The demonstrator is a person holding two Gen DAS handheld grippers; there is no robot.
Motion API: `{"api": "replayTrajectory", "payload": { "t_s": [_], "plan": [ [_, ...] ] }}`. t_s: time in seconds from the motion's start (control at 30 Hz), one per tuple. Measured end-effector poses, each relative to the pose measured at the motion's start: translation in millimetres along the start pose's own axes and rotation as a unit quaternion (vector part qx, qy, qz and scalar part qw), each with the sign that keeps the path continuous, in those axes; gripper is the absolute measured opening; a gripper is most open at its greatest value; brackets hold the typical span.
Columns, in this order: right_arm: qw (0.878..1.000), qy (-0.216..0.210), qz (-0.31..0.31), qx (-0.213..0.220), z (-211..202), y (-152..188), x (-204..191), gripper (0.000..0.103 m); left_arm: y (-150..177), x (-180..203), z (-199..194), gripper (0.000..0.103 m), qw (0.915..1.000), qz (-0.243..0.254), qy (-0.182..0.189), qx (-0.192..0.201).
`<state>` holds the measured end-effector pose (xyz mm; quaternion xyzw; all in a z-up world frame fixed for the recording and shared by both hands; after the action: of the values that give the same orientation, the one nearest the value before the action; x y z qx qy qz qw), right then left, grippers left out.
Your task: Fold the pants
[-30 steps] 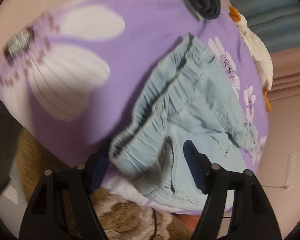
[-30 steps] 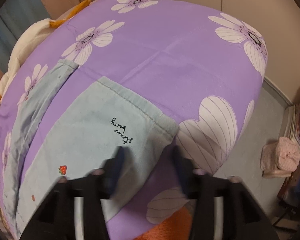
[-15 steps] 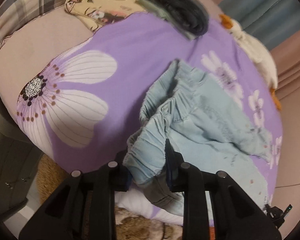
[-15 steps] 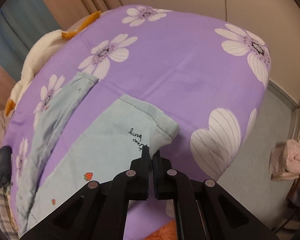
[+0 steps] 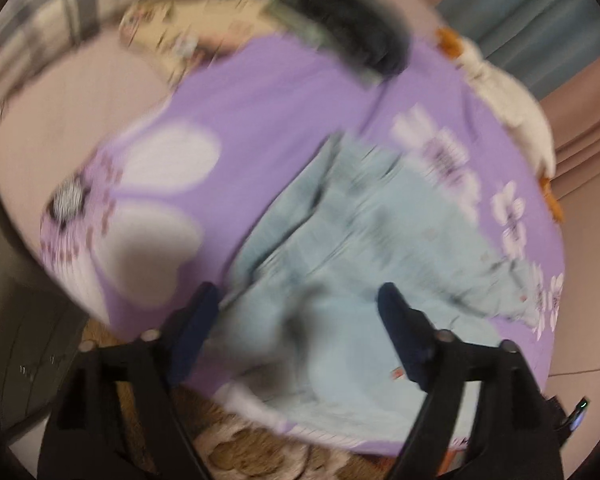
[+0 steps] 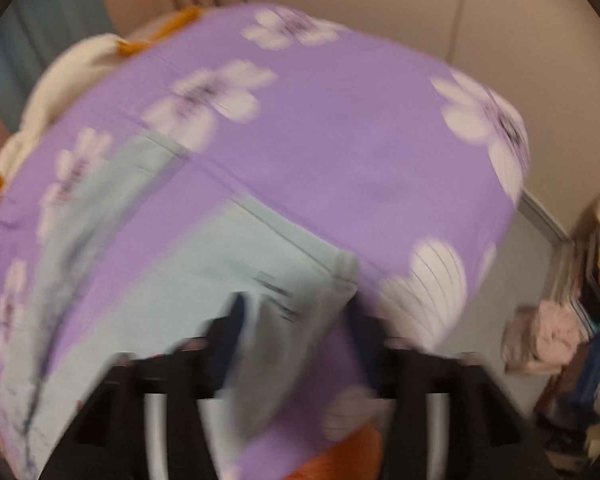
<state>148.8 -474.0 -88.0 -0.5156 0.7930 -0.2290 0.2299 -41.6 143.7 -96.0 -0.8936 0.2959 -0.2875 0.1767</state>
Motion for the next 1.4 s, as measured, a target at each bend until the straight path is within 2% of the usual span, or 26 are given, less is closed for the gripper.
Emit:
{"api": "replayTrajectory", "payload": {
  "t_s": [0.07, 0.13, 0.23, 0.3, 0.37, 0.47, 0.57, 0.6, 0.7, 0.77, 0.83, 0.87, 0.9, 0.97, 1.1, 1.13, 1.2, 1.27, 1.3, 1.4],
  "plan": [
    [0.999, -0.013, -0.029, 0.023, -12, -19, -32, 0.064, -11, 21, -2, 0.086, 0.9995, 0.003, 0.031, 0.007],
    [0.996, -0.062, -0.059, 0.036, -16, -41, -81, 0.064, -17, 46, 7, 0.086, 0.9980, -0.002, 0.064, 0.002],
    [0.985, -0.158, -0.074, 0.017, -17, -59, -159, 0.064, -19, 80, 23, 0.086, 0.9959, 0.002, 0.090, -0.003],
    [0.976, -0.198, -0.095, 0.003, -8, -66, -212, 0.064, -16, 95, 34, 0.086, 0.9958, 0.008, 0.090, -0.013],
    [0.976, -0.194, -0.098, -0.020, 13, -65, -245, 0.064, -13, 101, 44, 0.085, 0.9956, 0.006, 0.089, -0.029],
    [0.977, -0.173, -0.091, -0.080, 60, -55, -287, 0.064, 3, 102, 57, 0.085, 0.9938, -0.006, 0.091, -0.063],
    [0.982, -0.118, -0.099, -0.112, 107, -45, -307, 0.064, 13, 99, 58, 0.085, 0.9943, -0.009, 0.080, -0.071],
    [0.983, -0.096, -0.101, -0.121, 122, -42, -310, 0.064, 15, 98, 59, 0.085, 0.9946, -0.007, 0.075, -0.071],
    [0.984, -0.066, -0.092, -0.135, 152, -38, -309, 0.061, 18, 91, 58, 0.085, 0.9948, -0.009, 0.068, -0.075],
    [0.984, -0.050, -0.089, -0.147, 168, -32, -303, 0.046, 19, 89, 58, 0.085, 0.9948, -0.011, 0.067, -0.076],
    [0.985, -0.039, -0.092, -0.138, 171, -30, -298, 0.026, 18, 89, 59, 0.085, 0.9951, -0.009, 0.065, -0.074],
    [0.986, -0.042, -0.095, -0.132, 169, -30, -296, 0.020, 17, 89, 59, 0.085, 0.9953, -0.010, 0.065, -0.072],
    [0.985, -0.051, -0.091, -0.135, 165, -29, -292, 0.005, 17, 91, 59, 0.085, 0.9952, -0.009, 0.066, -0.071],
    [0.984, -0.082, -0.081, -0.136, 150, -28, -285, 0.004, 15, 97, 57, 0.085, 0.9945, -0.009, 0.077, -0.071],
    [0.980, -0.174, -0.071, -0.066, 70, -37, -256, 0.004, 9, 112, 48, 0.085, 0.9937, -0.001, 0.095, -0.059],
    [0.976, -0.208, -0.054, -0.046, 39, -35, -238, 0.004, 7, 115, 46, 0.085, 0.9936, -0.001, 0.099, -0.055],
    [0.968, -0.248, -0.041, -0.025, 3, -29, -213, 0.004, 6, 124, 45, 0.085, 0.9925, 0.000, 0.109, -0.055],
    [0.965, -0.261, -0.033, -0.010, -27, -5, -181, 0.004, 8, 132, 49, 0.085, 0.9915, 0.005, 0.113, -0.064],
    [0.965, -0.259, -0.036, -0.011, -28, 3, -176, 0.004, 9, 137, 51, 0.085, 0.9912, 0.008, 0.113, -0.068],
    [0.965, -0.255, -0.041, -0.036, -32, 45, -149, 0.004, 10, 158, 60, 0.085, 0.9885, 0.017, 0.126, -0.082]
  ]
}}
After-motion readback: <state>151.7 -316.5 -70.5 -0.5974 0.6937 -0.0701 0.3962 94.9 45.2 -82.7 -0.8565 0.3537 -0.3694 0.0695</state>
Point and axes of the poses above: each gripper's, at about its wrist camera, not at the fingertips, and z roughly the way its jaws point, x to its right, y to its underside, the point moved 9 cm from there along z, roughly the way its jaws point, and after that the axes turned 7 degrees about x, right-handed, at the moved point
